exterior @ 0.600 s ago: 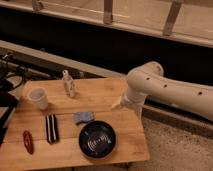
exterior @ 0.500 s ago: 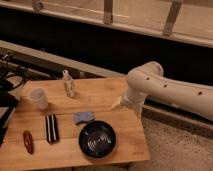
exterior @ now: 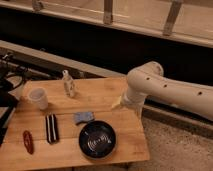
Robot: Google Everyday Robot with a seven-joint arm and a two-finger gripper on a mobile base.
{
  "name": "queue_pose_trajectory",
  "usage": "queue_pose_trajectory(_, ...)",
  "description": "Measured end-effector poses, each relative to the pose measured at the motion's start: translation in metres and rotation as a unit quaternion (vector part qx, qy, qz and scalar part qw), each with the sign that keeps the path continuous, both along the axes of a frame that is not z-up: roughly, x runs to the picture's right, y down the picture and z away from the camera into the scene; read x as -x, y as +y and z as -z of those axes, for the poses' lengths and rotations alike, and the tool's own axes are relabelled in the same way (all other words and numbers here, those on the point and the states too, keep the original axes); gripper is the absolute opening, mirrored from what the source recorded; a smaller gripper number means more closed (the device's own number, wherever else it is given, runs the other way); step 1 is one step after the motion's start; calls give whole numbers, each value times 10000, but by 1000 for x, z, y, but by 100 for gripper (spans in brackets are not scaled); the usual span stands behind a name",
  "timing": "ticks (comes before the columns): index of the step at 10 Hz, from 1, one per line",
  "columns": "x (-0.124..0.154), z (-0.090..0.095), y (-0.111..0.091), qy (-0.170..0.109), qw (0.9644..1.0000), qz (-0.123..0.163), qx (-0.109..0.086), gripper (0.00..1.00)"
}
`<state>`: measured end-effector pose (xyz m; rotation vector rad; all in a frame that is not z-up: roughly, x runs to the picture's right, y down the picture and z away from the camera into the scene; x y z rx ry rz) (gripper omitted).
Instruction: Pick up the ceramic bowl
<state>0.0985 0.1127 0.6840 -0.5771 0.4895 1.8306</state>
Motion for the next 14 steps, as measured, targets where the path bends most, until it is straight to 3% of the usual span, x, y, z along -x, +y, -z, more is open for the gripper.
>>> queue_pose_trajectory(8,0,-1,2,-1,10000,26,13,80)
queue_pose_trajectory(10,20,-10,12,-124,9994,332,66,80)
queue_pose_trajectory(14,33,-15,25,-173,9976,652,174,80)
